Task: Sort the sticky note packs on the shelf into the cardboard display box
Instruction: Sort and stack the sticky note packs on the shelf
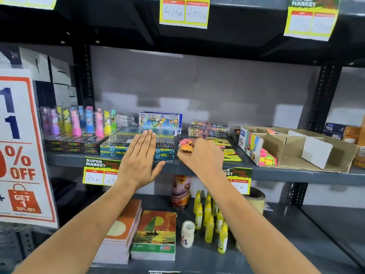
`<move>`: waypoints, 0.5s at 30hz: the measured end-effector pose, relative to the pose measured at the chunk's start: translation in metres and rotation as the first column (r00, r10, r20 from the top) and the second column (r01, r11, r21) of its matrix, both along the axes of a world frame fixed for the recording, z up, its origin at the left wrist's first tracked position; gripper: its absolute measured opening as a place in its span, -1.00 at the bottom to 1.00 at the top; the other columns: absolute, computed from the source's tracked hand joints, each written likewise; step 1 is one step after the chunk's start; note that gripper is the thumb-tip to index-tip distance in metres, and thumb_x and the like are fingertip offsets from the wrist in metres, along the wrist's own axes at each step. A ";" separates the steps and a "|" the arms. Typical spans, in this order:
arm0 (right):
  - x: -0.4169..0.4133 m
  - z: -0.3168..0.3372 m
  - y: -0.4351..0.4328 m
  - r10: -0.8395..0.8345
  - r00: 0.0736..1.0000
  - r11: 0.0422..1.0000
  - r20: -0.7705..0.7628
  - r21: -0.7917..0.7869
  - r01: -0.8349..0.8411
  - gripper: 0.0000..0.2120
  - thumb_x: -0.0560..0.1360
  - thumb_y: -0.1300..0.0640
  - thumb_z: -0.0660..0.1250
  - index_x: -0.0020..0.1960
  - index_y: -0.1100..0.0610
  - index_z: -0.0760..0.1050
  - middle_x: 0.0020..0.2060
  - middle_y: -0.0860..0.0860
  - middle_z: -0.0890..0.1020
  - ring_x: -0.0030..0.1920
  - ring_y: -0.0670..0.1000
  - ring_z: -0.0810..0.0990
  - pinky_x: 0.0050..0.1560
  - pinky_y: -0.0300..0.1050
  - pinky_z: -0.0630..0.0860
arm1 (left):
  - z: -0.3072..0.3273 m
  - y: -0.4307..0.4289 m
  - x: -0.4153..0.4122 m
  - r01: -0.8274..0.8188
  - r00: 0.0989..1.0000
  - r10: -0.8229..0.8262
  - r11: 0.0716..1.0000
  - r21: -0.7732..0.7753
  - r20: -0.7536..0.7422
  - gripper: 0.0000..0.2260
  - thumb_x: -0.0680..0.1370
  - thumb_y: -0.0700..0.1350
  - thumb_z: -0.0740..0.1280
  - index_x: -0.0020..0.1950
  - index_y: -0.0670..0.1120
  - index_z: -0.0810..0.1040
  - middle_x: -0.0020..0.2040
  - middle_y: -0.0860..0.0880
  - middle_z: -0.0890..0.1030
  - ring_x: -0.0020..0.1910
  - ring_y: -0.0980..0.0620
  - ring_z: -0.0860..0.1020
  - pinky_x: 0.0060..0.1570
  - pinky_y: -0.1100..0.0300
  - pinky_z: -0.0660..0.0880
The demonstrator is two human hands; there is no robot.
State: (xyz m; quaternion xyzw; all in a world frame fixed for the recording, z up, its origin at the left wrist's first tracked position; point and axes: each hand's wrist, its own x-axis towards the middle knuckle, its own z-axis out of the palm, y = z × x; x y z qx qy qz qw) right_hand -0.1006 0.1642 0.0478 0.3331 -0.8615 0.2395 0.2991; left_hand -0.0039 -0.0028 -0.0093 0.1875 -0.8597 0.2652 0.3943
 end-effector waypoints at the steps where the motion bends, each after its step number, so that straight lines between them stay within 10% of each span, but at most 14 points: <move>1: 0.001 -0.001 0.000 -0.006 1.000 1.000 -0.010 0.006 0.006 -0.57 0.40 -0.26 0.29 -0.14 0.12 0.56 -0.26 0.03 0.59 -0.16 0.09 0.63 -0.31 -0.16 0.39 | 0.000 0.000 0.000 -0.001 1.000 0.001 1.000 -0.001 -0.001 -0.28 0.63 0.21 -0.12 0.49 -0.36 0.24 0.45 -0.34 0.35 0.47 -0.25 0.32 0.53 -0.04 0.01; 15: 0.002 -0.009 -0.002 -0.026 1.000 0.998 -0.016 0.057 0.027 -0.51 0.48 -0.32 0.19 -0.13 0.11 0.55 -0.30 0.01 0.48 -0.15 0.10 0.64 -0.34 -0.16 0.34 | -0.001 -0.001 0.000 0.009 1.000 -0.009 1.000 0.006 -0.003 -0.28 0.63 0.21 -0.12 0.50 -0.36 0.23 0.47 -0.34 0.32 0.48 -0.25 0.29 0.53 -0.04 0.00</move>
